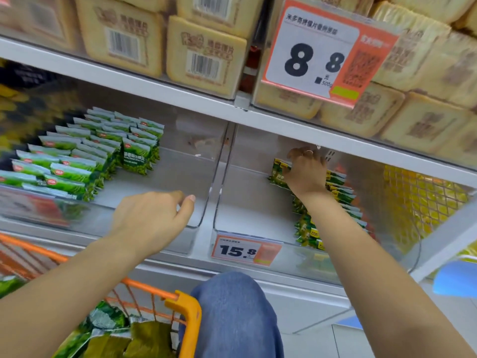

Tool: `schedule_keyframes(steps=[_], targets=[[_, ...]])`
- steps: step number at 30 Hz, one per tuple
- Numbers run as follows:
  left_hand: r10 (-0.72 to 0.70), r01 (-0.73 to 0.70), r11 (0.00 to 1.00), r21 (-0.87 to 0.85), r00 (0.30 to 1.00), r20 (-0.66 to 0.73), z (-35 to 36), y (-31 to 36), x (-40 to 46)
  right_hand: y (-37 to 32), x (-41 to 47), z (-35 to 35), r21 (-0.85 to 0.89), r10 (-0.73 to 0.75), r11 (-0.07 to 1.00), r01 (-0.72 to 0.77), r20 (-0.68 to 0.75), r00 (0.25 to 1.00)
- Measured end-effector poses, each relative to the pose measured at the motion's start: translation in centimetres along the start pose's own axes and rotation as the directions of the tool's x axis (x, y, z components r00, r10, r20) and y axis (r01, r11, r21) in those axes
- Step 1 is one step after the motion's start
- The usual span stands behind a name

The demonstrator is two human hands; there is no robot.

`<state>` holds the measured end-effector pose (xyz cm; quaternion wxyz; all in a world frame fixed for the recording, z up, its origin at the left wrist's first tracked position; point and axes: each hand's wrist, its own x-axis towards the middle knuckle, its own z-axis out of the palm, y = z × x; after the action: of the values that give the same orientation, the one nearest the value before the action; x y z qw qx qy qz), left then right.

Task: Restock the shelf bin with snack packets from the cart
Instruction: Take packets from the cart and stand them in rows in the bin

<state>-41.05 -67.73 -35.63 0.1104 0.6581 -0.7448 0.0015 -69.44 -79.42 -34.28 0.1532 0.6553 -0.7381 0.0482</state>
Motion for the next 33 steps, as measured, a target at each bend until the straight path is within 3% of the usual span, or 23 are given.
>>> schedule_keyframes(steps=[3,6,10,12,14,16,17,20,22,24,26,29,30,33], targets=[[0.038,-0.028,0.982,-0.189,0.998,0.050,-0.4,-0.4,0.1,-2.7,-3.6,-4.3,0.118,-0.067,0.990,0.081,-0.119,0.991],[0.124,-0.116,0.849,-0.515,0.992,-0.020,-2.3,-1.9,-1.0,-5.4,-10.2,-7.4,0.367,-0.151,0.880,0.302,-0.387,0.910],[0.192,-0.276,0.806,-0.525,0.959,-0.209,-4.9,-5.1,-5.6,-9.7,-17.7,-9.6,0.564,-0.244,0.674,0.477,-0.439,0.865],[0.204,-0.292,0.819,-0.494,0.953,-0.225,-5.5,-6.9,-8.5,-12.1,-19.8,-10.0,0.589,-0.338,0.587,0.555,-0.445,0.829],[0.249,-0.283,0.849,-0.447,0.959,-0.134,-5.7,-8.6,-11.2,-14.2,-21.5,-10.4,0.573,-0.469,0.518,0.635,-0.431,0.771],[0.312,-0.243,0.899,-0.364,0.939,0.145,-5.4,-10.0,-13.2,-15.9,-23.1,-10.7,0.556,-0.661,0.484,0.676,-0.274,0.699],[0.343,-0.260,0.925,-0.278,0.885,0.315,-5.0,-10.5,-14.0,-16.6,-23.8,-10.7,0.542,-0.760,0.493,0.680,-0.113,0.640],[0.324,-0.370,0.924,-0.099,0.617,0.718,-3.3,-11.5,-16.5,-18.1,-25.7,-9.8,0.395,-0.828,0.539,0.744,0.411,0.382],[0.263,-0.386,0.919,-0.077,0.457,0.850,-2.1,-11.9,-17.7,-19.0,-26.6,-9.4,0.353,-0.783,0.526,0.774,0.555,0.279],[0.247,-0.421,0.905,-0.062,0.400,0.882,-1.3,-11.7,-18.5,-19.6,-26.8,-9.0,0.353,-0.785,0.528,0.772,0.550,0.285],[0.264,-0.447,0.892,-0.067,0.395,0.880,-1.0,-11.2,-18.8,-19.9,-26.5,-8.8,0.401,-0.796,0.551,0.732,0.515,0.318],[0.309,-0.300,0.934,-0.193,0.411,0.857,-1.4,-11.9,-18.2,-20.1,-25.9,-9.1,0.521,-0.806,0.590,0.617,0.425,0.412],[0.327,-0.213,0.943,-0.256,0.446,0.833,-1.9,-12.5,-17.7,-20.1,-25.7,-9.2,0.571,-0.802,0.597,0.564,0.397,0.447],[0.342,-0.002,0.895,-0.447,0.648,0.681,-4.4,-13.6,-16.0,-20.1,-25.4,-9.1,0.752,-0.791,0.554,0.357,0.341,0.508]])
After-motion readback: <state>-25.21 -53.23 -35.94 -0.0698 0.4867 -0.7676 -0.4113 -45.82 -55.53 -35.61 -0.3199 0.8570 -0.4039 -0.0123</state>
